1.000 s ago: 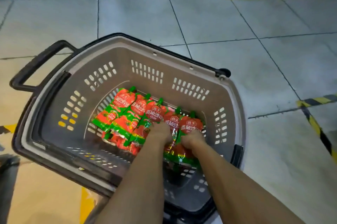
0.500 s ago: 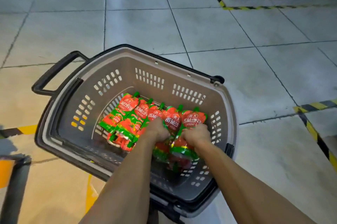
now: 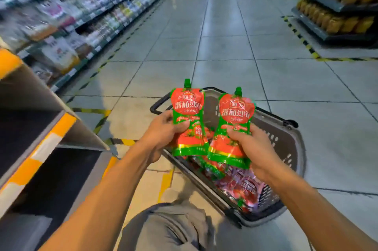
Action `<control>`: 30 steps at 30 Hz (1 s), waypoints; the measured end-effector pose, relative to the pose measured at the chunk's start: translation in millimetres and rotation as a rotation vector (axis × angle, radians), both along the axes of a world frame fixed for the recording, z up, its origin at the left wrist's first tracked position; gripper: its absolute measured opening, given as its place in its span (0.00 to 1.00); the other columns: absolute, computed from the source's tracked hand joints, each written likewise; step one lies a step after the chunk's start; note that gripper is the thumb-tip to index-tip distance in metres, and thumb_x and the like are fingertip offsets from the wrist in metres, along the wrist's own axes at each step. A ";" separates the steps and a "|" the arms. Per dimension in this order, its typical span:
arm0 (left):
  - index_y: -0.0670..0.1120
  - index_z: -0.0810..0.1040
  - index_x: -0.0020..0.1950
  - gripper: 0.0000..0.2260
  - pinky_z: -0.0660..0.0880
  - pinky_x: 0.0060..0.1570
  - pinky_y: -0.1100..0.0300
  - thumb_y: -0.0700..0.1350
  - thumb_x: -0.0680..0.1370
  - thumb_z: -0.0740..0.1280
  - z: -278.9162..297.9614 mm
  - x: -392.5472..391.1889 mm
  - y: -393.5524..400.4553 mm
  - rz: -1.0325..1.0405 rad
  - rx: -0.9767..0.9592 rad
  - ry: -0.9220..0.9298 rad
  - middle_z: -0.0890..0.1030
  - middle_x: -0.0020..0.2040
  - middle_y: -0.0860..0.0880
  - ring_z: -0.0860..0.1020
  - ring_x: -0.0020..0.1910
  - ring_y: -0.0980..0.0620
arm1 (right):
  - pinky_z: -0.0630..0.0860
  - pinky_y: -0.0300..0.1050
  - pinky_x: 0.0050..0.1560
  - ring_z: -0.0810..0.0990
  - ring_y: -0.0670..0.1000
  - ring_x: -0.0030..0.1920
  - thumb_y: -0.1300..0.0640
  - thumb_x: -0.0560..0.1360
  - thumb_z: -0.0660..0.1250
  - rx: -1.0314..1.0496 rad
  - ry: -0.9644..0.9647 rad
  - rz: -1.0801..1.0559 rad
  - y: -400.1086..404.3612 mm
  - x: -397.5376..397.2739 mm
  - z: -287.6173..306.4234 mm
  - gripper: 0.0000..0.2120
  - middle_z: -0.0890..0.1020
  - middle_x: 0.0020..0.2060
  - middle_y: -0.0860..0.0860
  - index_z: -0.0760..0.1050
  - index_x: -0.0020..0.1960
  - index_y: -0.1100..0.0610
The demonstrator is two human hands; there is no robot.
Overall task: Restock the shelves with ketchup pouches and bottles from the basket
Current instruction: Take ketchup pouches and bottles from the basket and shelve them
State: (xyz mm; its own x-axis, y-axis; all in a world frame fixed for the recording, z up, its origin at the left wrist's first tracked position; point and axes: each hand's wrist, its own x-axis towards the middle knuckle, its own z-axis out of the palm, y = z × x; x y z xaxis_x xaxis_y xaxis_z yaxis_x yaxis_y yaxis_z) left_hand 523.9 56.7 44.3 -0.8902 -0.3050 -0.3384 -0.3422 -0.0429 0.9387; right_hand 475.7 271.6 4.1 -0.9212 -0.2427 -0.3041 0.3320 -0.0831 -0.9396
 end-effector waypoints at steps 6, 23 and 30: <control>0.45 0.75 0.64 0.17 0.81 0.53 0.48 0.39 0.76 0.72 50.6 131.9 -53.2 0.358 -0.047 0.131 0.85 0.55 0.42 0.84 0.52 0.42 | 0.84 0.49 0.45 0.86 0.54 0.44 0.67 0.77 0.68 -0.185 0.076 0.295 -91.9 55.3 50.9 0.09 0.87 0.44 0.55 0.80 0.55 0.59; 0.40 0.82 0.56 0.09 0.81 0.54 0.48 0.35 0.77 0.70 57.9 467.5 -96.9 1.177 -0.137 0.282 0.86 0.53 0.41 0.83 0.52 0.42 | 0.83 0.41 0.44 0.87 0.50 0.45 0.67 0.73 0.73 -0.229 0.277 1.066 -273.0 298.8 86.7 0.10 0.88 0.46 0.54 0.80 0.53 0.60; 0.46 0.82 0.54 0.07 0.79 0.39 0.63 0.37 0.78 0.70 3.3 538.8 -101.9 1.370 -0.107 0.258 0.87 0.48 0.49 0.85 0.45 0.54 | 0.81 0.39 0.42 0.87 0.48 0.46 0.62 0.74 0.74 -0.133 0.312 1.229 -320.1 359.9 48.1 0.09 0.88 0.45 0.49 0.80 0.54 0.57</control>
State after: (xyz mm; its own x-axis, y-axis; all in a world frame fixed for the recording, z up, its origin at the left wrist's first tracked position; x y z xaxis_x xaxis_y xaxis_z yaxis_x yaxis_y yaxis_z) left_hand 1062.7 -45.1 47.6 0.1004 -0.9860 -0.1330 0.0941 -0.1237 0.9878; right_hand 835.6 -48.5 52.3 -0.0967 -0.9950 -0.0239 0.0246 0.0216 -0.9995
